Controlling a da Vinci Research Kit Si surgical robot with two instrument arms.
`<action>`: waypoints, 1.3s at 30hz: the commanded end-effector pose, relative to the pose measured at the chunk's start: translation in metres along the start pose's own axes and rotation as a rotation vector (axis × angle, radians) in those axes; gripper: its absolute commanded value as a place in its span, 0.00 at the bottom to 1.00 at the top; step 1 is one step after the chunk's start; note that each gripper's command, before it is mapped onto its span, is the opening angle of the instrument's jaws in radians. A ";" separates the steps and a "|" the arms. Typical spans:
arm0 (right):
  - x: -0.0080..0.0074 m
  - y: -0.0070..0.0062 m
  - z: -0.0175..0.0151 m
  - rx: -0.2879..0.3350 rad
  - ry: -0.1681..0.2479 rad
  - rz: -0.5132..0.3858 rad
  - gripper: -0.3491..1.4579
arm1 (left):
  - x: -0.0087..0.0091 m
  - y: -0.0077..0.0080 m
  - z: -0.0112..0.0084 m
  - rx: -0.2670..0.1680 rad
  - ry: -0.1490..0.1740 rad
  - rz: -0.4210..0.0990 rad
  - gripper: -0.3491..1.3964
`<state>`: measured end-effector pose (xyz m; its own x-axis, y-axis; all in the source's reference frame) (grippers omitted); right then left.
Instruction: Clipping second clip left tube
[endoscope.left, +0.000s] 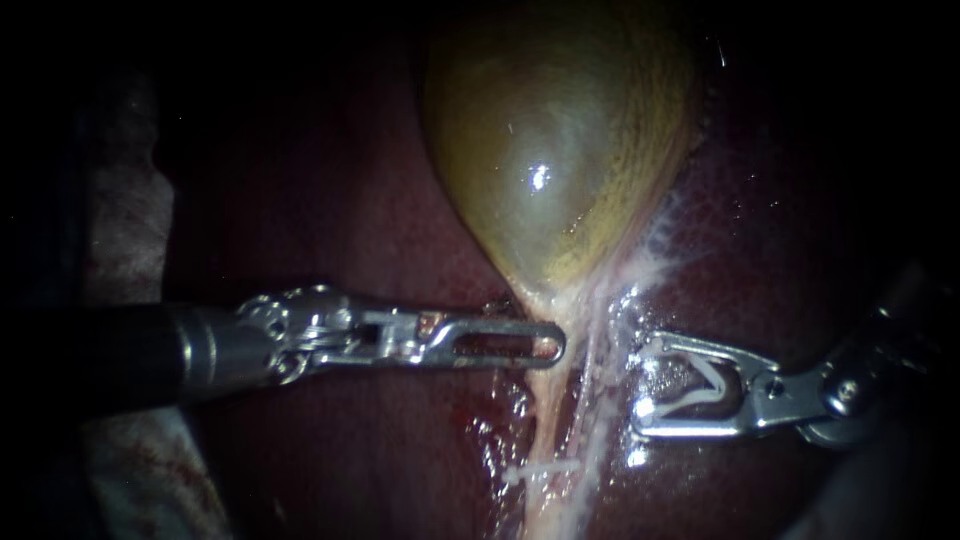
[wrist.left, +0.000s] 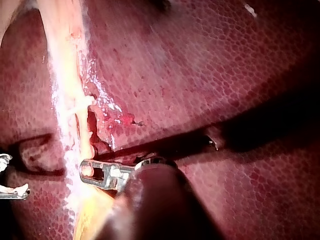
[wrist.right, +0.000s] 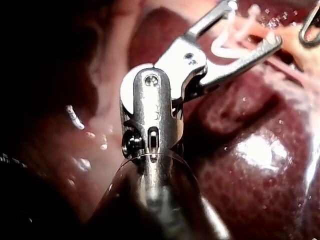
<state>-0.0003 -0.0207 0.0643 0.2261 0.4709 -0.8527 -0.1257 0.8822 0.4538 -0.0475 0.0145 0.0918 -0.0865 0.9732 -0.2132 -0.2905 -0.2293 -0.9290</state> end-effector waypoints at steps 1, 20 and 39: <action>0.0000 -0.0001 0.0001 -0.002 0.000 0.002 0.53 | 0.0000 0.0003 -0.0001 0.001 -0.006 0.004 0.00; -0.0025 -0.0004 0.0019 -0.001 -0.014 0.096 0.52 | 0.0004 0.0016 -0.0009 0.001 -0.011 0.003 0.00; -0.0061 0.0003 0.0051 0.007 -0.041 0.128 0.52 | 0.0004 0.0017 -0.0009 0.001 -0.011 0.008 0.00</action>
<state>0.0034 -0.0234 0.0712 0.2497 0.5802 -0.7752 -0.1467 0.8140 0.5620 -0.0472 0.0145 0.0899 -0.0996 0.9710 -0.2175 -0.2906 -0.2374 -0.9269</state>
